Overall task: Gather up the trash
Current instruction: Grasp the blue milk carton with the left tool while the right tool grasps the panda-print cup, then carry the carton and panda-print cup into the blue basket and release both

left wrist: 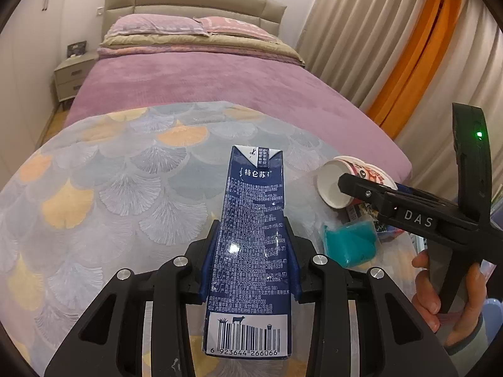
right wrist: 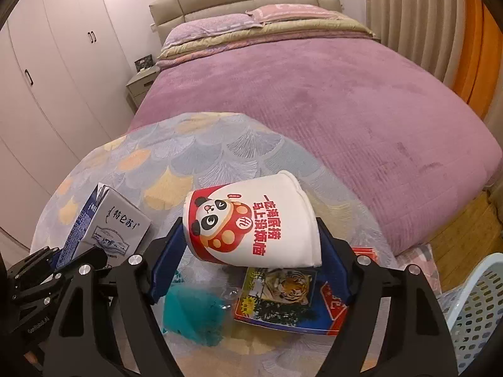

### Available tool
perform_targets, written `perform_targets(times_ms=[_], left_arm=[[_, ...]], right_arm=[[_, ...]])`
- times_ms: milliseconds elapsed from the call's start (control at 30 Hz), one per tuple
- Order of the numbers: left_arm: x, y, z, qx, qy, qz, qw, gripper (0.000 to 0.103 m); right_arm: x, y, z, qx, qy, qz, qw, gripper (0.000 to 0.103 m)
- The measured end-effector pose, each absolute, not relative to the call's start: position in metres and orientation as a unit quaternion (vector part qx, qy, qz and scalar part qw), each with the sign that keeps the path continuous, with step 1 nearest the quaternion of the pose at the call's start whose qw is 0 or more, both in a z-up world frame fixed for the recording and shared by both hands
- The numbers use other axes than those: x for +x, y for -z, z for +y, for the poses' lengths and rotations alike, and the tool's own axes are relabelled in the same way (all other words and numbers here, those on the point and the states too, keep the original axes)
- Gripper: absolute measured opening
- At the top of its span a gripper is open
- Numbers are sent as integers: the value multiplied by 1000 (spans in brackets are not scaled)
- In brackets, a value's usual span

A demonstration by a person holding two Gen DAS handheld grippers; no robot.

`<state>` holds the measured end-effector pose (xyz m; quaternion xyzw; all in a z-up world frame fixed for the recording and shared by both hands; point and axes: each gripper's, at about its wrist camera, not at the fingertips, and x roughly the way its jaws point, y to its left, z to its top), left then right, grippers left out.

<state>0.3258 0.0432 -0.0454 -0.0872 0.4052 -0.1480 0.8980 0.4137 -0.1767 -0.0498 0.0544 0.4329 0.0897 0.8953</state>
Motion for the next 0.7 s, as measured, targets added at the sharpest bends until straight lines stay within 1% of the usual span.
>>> perform_targets(times_ms=[267,700], left_arm=[[315,26,38,-88,162,380,907,35],[279,-29,-15,-52,212,334,917,35]], right_arm=[[395,29,-197,88,-88,407,905,74],[320,-24,-273,136,-37,344,928,74]])
